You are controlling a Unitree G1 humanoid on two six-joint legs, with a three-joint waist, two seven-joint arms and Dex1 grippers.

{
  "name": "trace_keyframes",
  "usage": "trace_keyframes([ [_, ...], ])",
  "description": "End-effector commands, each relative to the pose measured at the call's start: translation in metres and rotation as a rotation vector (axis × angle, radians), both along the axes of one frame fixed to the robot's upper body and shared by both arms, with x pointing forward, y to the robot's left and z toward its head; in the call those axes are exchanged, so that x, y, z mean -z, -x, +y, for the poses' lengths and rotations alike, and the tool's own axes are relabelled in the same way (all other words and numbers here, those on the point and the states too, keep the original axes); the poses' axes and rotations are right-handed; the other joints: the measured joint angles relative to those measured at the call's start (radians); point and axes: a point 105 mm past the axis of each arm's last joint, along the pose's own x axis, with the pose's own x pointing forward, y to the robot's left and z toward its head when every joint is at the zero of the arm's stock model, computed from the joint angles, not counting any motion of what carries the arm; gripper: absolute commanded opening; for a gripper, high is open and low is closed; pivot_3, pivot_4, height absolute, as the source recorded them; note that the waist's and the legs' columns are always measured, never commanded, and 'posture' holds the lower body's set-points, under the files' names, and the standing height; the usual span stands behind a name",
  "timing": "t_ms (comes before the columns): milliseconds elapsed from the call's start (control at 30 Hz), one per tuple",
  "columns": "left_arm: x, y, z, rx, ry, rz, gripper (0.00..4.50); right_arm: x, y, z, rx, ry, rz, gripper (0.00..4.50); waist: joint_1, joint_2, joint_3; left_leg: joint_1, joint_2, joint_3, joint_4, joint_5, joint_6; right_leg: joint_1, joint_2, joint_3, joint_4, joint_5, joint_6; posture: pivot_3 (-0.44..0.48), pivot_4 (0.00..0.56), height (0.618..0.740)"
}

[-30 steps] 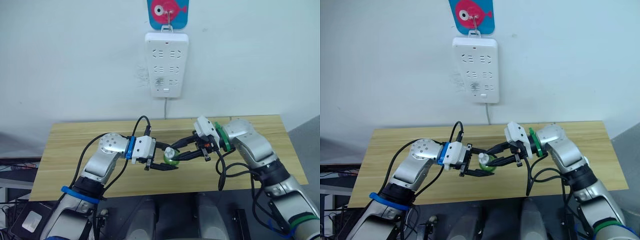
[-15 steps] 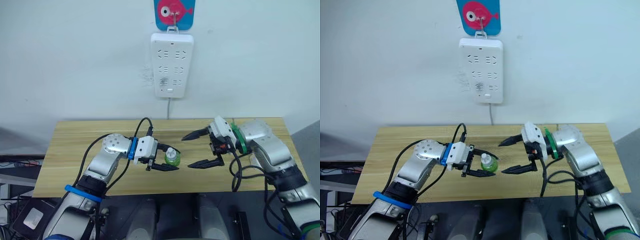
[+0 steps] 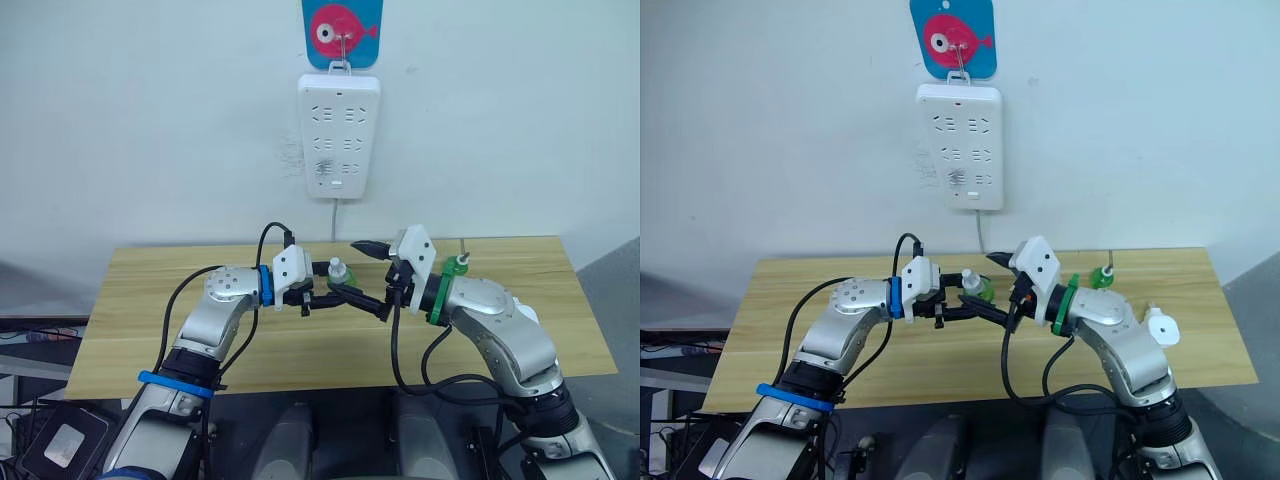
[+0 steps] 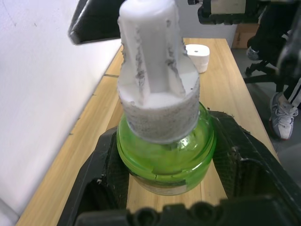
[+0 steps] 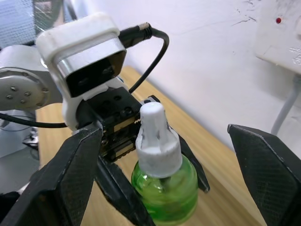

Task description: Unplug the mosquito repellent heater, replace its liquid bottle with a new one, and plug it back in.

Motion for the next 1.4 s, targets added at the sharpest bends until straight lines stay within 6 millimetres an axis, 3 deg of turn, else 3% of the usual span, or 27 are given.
trace_keyframes([
  [33, -0.006, -0.001, -0.004, 0.017, 0.009, -0.024, 2.23, -0.005, 0.008, 0.004, -0.034, -0.003, -0.033, 4.31, -0.001, 0.000, 0.000, 0.000, 0.000, 0.000, 0.000, 0.000, 0.000, 0.000, 0.000, 0.000, 0.000, 0.000, 0.000, 0.031, 0.220, 0.740],
  [100, -0.006, -0.001, -0.004, 0.022, 0.008, -0.024, 2.23, -0.002, 0.009, 0.005, -0.043, 0.006, -0.024, 3.91, -0.002, 0.000, 0.000, 0.000, 0.000, 0.000, 0.000, 0.000, 0.000, 0.000, 0.000, 0.000, 0.001, 0.000, 0.000, 0.032, 0.222, 0.740],
  [333, 0.000, 0.005, -0.004, 0.033, 0.002, -0.011, 2.23, -0.004, 0.009, 0.006, -0.054, -0.010, -0.043, 1.43, -0.004, 0.000, 0.000, 0.000, 0.000, 0.001, 0.000, 0.000, 0.000, 0.000, 0.000, 0.000, 0.004, 0.000, 0.000, 0.034, 0.225, 0.740],
  [400, 0.002, 0.007, -0.003, 0.036, 0.002, -0.001, 2.23, -0.005, 0.012, 0.008, -0.074, -0.014, -0.045, 1.05, -0.004, 0.000, 0.000, 0.000, 0.000, 0.000, 0.000, 0.000, 0.000, 0.000, 0.000, 0.000, 0.004, 0.000, 0.000, 0.043, 0.231, 0.740],
  [667, 0.006, 0.035, -0.007, 0.178, -0.048, -0.021, 2.23, -0.004, 0.027, 0.013, -0.276, 0.027, -0.047, 1.05, -0.003, 0.000, 0.000, 0.000, 0.000, 0.000, 0.000, 0.000, 0.000, 0.000, 0.000, 0.000, 0.004, 0.000, 0.000, 0.052, 0.244, 0.740],
  [833, 0.007, 0.062, 0.001, 0.425, -0.149, -0.114, 2.23, -0.002, 0.041, 0.003, -0.619, 0.149, -0.065, 1.05, -0.003, 0.000, 0.000, 0.002, 0.001, 0.001, 0.000, 0.000, 0.000, 0.000, 0.000, 0.001, 0.003, 0.000, 0.000, 0.072, 0.245, 0.740],
  [1067, 0.005, 0.070, 0.000, 0.523, -0.155, -0.119, 2.23, -0.009, 0.016, -0.001, -0.727, 0.191, -0.045, 1.05, -0.001, 0.000, 0.000, 0.002, 0.001, 0.000, 0.001, 0.000, 0.000, 0.001, 0.000, -0.001, 0.002, 0.000, 0.000, 0.093, 0.251, 0.740],
  [1300, 0.006, 0.059, 0.003, 0.459, -0.147, -0.121, 2.23, -0.002, 0.016, -0.033, -0.668, 0.227, 0.022, 3.27, 0.007, 0.000, 0.000, 0.001, 0.000, -0.004, 0.001, 0.000, 0.000, 0.001, 0.000, -0.002, 0.003, 0.000, 0.000, 0.094, 0.250, 0.740],
  [1400, 0.005, 0.051, 0.005, 0.405, -0.138, -0.117, 2.23, 0.006, 0.018, -0.049, -0.583, 0.237, 0.041, 4.45, 0.008, 0.000, 0.000, 0.001, 0.000, -0.004, 0.000, 0.000, 0.000, 0.001, 0.000, -0.002, 0.003, 0.000, 0.000, 0.087, 0.253, 0.740],
])
